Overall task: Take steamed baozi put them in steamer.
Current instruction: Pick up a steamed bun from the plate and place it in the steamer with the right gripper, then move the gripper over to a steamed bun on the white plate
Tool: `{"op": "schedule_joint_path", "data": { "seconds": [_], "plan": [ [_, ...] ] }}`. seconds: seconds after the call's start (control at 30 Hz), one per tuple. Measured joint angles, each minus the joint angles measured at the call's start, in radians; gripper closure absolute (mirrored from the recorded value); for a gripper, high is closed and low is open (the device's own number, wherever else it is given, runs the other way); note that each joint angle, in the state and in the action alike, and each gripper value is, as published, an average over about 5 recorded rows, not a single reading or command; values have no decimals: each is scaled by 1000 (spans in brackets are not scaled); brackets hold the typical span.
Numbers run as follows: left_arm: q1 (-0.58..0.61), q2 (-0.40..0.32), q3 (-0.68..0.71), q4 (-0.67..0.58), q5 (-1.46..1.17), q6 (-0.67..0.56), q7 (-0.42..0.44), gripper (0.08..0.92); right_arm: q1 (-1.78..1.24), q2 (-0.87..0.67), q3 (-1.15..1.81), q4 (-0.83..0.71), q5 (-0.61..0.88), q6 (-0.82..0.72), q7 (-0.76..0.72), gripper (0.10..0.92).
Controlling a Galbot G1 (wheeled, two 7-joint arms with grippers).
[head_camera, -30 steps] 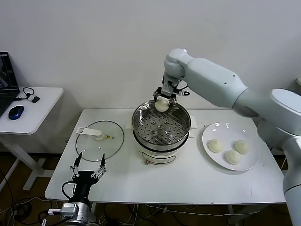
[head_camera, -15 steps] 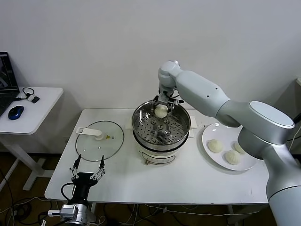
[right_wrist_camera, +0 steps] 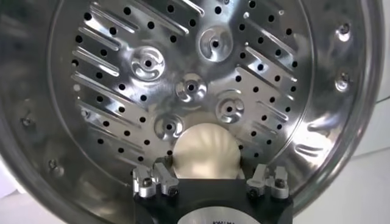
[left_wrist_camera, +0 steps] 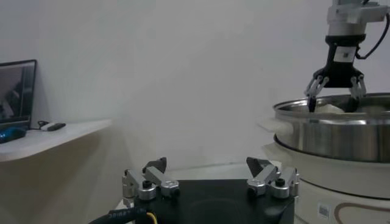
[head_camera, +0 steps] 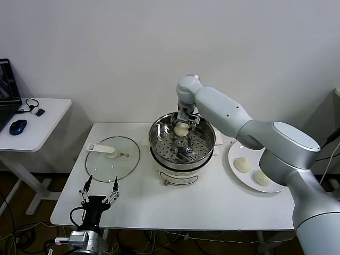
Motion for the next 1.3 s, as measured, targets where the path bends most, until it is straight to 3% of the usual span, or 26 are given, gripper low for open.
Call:
{"op": "schedule_joint_path", "data": {
  "seconds": [0.4, 1.0, 1.3],
  "plan": [
    [2, 0, -1, -3, 0, 0, 0, 177, 38, -22, -14, 30, 64, -5, -23, 203],
    [-5, 0, 12, -13, 8, 11, 1, 177, 313, -329, -302, 276, 605, -236, -109, 203],
    [-17, -1, 22, -17, 5, 23, 0, 177, 349, -523, -352, 308, 738, -367, -115, 203]
  ]
}}
